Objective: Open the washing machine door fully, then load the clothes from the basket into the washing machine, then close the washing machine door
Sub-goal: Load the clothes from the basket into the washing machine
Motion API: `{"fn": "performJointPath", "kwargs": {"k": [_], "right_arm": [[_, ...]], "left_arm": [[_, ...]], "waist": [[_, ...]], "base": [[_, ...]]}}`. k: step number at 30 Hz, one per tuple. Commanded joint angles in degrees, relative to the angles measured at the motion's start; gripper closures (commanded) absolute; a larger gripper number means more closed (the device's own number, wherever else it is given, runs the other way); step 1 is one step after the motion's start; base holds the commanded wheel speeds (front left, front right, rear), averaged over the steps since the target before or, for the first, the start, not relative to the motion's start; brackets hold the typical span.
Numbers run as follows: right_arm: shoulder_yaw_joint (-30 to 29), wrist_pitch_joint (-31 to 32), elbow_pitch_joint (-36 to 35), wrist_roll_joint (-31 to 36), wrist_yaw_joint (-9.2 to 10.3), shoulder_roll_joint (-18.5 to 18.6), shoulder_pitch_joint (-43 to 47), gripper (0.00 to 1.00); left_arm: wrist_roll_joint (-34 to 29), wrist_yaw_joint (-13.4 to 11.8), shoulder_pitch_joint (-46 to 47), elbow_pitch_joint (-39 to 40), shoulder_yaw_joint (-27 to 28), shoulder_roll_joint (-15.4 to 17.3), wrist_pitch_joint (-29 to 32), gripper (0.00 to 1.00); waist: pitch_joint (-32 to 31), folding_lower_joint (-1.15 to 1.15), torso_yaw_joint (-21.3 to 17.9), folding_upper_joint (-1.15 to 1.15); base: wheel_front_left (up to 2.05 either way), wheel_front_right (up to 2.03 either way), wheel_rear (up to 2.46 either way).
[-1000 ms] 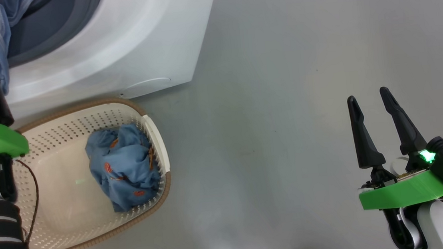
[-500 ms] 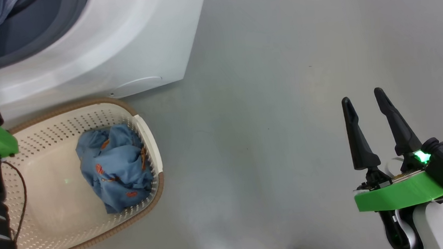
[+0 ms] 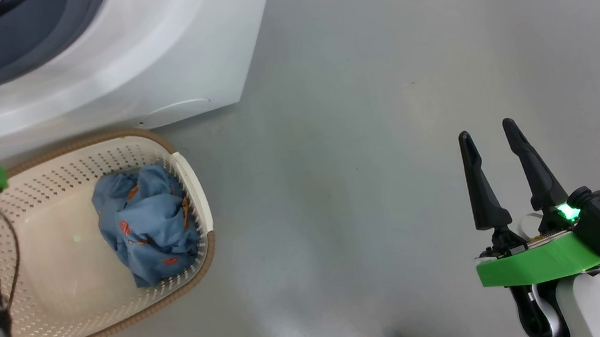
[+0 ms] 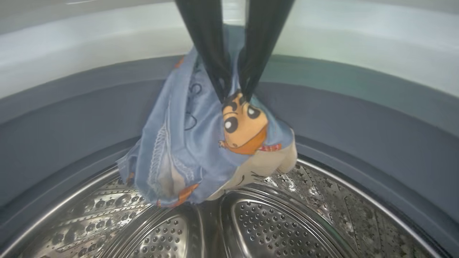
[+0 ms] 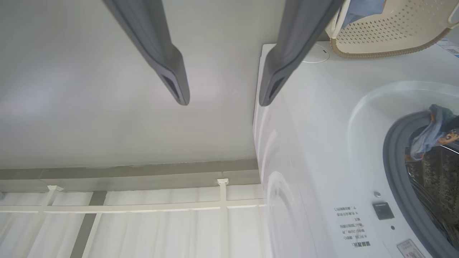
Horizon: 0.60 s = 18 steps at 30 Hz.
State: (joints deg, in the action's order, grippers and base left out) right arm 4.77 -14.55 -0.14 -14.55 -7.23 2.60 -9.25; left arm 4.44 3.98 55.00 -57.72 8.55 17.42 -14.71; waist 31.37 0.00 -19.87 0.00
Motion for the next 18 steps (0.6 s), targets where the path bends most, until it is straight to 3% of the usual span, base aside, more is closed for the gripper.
{"fn": "performJointPath", "kwargs": {"k": [1,9,18], "right_arm": [[0.6,-0.4,-1.5,-0.5,-0.25,0.6,-1.3,0.00],[1.0,-0.4,-1.1,-0.6,-0.25,0.4,-2.2,0.00],[2.0,-0.4,-1.2,-1.8,-0.25,0.3,-2.7,0.00]], "left_arm": [[-0.5,0.0,0.7,1.7,0.2,1.7,-0.3,1.00],[-1.1,0.3,2.1,5.5,-1.3,0.5,-0.3,1.00],[-2.0,0.5,9.3,2.0,-3.2,1.4,-0.3,1.00]], "waist": [[0.1,0.00,0.1,0.00],[0.8,0.00,0.5,0.00],[2.3,0.00,-0.5,0.00]], "base": [[0.00,0.00,0.00],[0.00,0.00,0.00],[0.00,0.00,0.00]]}}
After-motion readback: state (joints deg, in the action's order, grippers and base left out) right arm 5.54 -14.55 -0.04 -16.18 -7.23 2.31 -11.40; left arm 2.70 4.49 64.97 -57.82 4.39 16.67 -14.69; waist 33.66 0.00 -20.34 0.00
